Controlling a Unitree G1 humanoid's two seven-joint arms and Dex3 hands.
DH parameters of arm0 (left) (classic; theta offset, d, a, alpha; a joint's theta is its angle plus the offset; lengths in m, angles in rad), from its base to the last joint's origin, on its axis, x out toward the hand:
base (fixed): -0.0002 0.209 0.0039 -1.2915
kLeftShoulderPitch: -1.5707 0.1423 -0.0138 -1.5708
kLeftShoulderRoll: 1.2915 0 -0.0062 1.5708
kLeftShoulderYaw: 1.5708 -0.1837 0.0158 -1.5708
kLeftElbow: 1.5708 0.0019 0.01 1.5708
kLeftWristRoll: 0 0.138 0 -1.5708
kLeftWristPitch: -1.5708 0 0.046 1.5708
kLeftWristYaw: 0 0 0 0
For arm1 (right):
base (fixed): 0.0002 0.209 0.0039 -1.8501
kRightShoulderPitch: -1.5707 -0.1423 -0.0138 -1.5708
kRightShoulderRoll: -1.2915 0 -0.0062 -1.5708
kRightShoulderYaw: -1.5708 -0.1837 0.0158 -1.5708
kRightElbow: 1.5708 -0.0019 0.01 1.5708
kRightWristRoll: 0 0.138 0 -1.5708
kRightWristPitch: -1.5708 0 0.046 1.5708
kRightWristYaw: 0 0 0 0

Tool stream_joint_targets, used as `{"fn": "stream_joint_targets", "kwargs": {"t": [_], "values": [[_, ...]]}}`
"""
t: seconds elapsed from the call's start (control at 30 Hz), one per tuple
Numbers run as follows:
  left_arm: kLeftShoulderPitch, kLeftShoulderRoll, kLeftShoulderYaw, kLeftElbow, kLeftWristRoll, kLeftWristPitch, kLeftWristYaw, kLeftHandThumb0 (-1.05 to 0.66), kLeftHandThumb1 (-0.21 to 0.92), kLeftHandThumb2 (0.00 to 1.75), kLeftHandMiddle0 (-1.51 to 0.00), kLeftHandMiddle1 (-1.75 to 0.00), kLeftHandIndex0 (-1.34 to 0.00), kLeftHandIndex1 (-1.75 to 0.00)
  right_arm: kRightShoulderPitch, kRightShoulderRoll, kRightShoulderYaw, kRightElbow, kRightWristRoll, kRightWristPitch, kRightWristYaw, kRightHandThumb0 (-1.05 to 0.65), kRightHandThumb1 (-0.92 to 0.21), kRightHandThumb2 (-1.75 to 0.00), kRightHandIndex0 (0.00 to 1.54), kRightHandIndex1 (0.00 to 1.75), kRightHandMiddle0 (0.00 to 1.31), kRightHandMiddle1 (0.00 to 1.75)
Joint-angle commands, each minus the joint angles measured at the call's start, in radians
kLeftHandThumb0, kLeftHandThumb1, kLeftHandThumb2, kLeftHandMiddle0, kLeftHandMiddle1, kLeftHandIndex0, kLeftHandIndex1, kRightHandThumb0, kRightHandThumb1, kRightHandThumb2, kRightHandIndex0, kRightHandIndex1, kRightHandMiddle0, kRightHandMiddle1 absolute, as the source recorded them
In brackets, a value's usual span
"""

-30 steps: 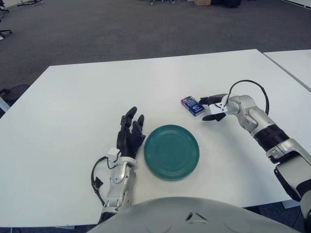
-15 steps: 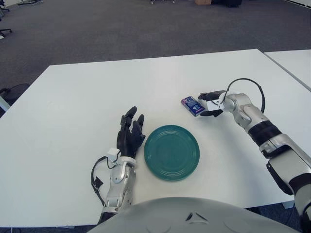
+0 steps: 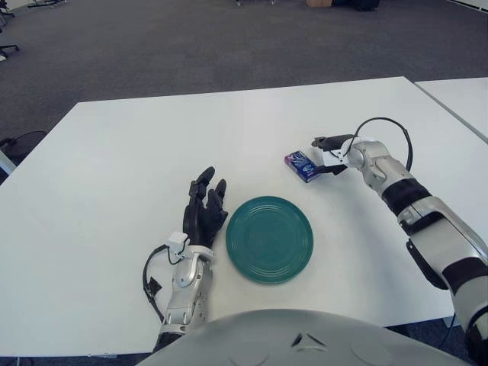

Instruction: Put the gum into the plate.

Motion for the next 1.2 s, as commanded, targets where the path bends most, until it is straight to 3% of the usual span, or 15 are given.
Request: {"fn": "stream_joint_targets", "kwargs": {"t": [0.0,0.5,0.8,1.0,1.17], "values": [[0.024,-0.058,0.011,0.034,-0.005,0.048,0.012,-0.71,0.92,0.84,-0.49,-0.03,-0.09,-0.81,-0.043,0.014,0.006,0.038,-0.007,-0.010,-0.019,-0.79,-0.92,-0.63,0.31,0.02,0.00,0.30],[0.030,-0.059,0.007,0.031,0.002,0.041,0.011,-0.71,0.92,0.83,-0.49,-0.03,-0.09,-0.81,-0.076,0.028,0.029,0.080,-0.007,-0.040,-0.032,-0.80,-0.92,-0.57,0.33,0.02,0.00,0.37],[0.031,-0.059,0.004,0.031,0.003,0.039,0.007,-0.72,0.92,0.83,-0.48,-0.03,-0.09,-0.81,-0.039,-0.004,0.017,-0.057,0.009,-0.022,0.068,-0.84,-0.92,-0.60,0.31,0.01,0.00,0.37],[0.029,-0.063,-0.001,0.031,0.004,0.040,0.008,-0.71,0.92,0.84,-0.49,-0.03,-0.09,-0.81,0.034,-0.027,-0.021,-0.261,0.038,0.071,0.186,-0.87,-0.92,-0.67,0.27,0.01,0.00,0.27],[0.021,-0.066,-0.006,0.037,0.003,0.042,0.005,-0.72,0.92,0.84,-0.48,-0.02,-0.08,-0.80,0.133,0.010,-0.110,-0.477,0.100,0.278,0.282,-0.88,-0.92,-0.67,0.29,0.01,0.00,0.22]]}}
